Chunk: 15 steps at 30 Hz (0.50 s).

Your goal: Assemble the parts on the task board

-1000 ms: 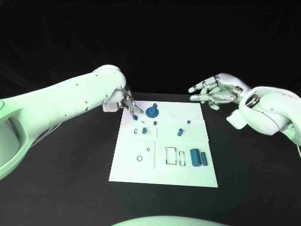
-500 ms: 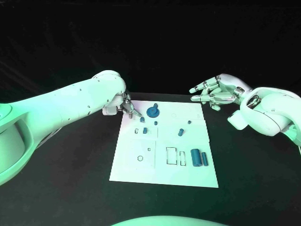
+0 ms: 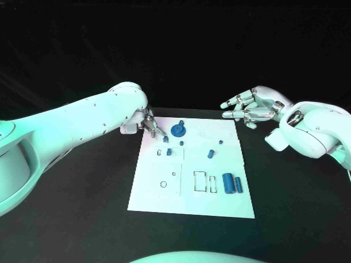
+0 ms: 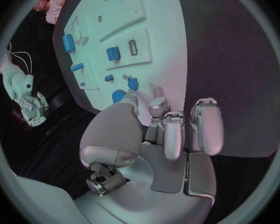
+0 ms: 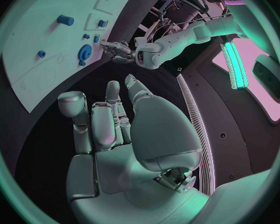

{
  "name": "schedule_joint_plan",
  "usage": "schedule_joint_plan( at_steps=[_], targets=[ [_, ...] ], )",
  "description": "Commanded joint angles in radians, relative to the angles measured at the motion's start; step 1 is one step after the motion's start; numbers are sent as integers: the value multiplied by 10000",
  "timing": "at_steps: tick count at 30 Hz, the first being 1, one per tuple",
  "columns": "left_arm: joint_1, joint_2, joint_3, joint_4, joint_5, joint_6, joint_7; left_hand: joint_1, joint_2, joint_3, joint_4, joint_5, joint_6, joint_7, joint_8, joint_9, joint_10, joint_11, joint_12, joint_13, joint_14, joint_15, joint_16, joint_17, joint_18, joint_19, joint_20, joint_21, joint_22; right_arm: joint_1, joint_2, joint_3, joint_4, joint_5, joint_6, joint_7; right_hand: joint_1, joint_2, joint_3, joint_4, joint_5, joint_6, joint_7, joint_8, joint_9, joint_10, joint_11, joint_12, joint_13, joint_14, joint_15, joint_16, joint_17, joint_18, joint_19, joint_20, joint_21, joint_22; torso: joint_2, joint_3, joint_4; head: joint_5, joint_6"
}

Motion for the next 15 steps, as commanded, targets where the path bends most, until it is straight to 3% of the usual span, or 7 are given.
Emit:
schedule_joint_plan(
  at_steps=[1, 4, 6, 9, 12, 15],
  targets=[
    [1, -67, 7, 144, -48, -463, 404, 182, -9, -61, -39, -19, 83, -12, 72, -31, 37, -4, 29, -18, 1049, 1, 24, 2631, 55, 156, 36, 22, 485, -8, 15, 0, 1, -87, 152, 40, -4, 106, -54, 6, 25, 14, 33, 69, -15, -48, -3, -53, -8, 149, 67, -9, 9, 128, -84, 3, -50, -5, 11, -3, -2, -22, 24],
    [5, -191, 9, 340, 62, -958, 784, 581, 17, 10, -289, -19, -15, 8, 40, -107, -222, 8, -265, -343, 1049, 2, 24, 2631, 111, 49, 26, -181, 255, -8, 15, -1, -4, -85, 156, 36, -4, 106, -54, 6, 25, 14, 33, 69, -15, -48, -3, -53, -8, 149, 67, -9, 9, 128, -84, 3, -50, -5, 5, 7, -6, -37, 26],
    [10, -310, 9, 533, 190, -1421, 1190, 1079, 12, 135, -608, -10, -287, 83, -83, -210, -1096, 72, -1221, -1350, 1049, 53, 24, 2631, 270, -299, 55, -798, -435, -8, 11, -2, -6, -84, 154, 32, -4, 106, -54, 6, 25, 14, 33, 69, -15, -48, -3, -53, -8, 149, 67, -9, 9, 128, -84, 3, -50, -5, 5, 3, 1, -56, 36],
    [13, -456, 5, 764, 268, -1846, 1700, 1794, -15, 365, -1069, -4, -575, 175, -219, -321, -2026, 142, -2222, -2336, 899, 106, -314, 2332, 430, -697, 109, -1476, -1160, -8, 4, -4, -3, -83, 156, 28, -4, 106, -54, 6, 25, 14, 33, 69, -15, -48, -3, -53, -8, 149, 67, -9, 9, 128, -84, 3, -50, -5, 11, -6, 2, -64, 51],
    [14, -634, -18, 1037, 270, -2325, 2409, 2509, -37, 653, -1453, 17, -938, 355, -458, -546, -3013, 337, -3336, -3085, -240, 280, -2406, 639, 1000, -2356, 253, -4186, -3899, -8, -14, -7, 3, -83, 156, 20, -4, 106, -54, 6, 25, 14, 33, 69, -15, -48, -3, -53, -8, 149, 67, -9, 9, 128, -84, 3, -50, -5, 5, -7, 14, -80, 44],
    [13, -799, -63, 1232, 96, -2628, 2940, 3133, -112, 952, -1802, -46, -1154, 421, -693, -772, -3394, 416, -4011, -3577, -1067, 380, -3733, -351, 1282, -3324, 354, -5812, -5411, -8, -25, -10, 8, -83, 157, 16, 4, 113, -54, 5, 30, 15, 32, 73, -15, -45, -5, -54, -14, 154, 65, -1, 22, 125, -73, 3, -45, 10, 3, -3, 17, -74, 47]
  ],
)
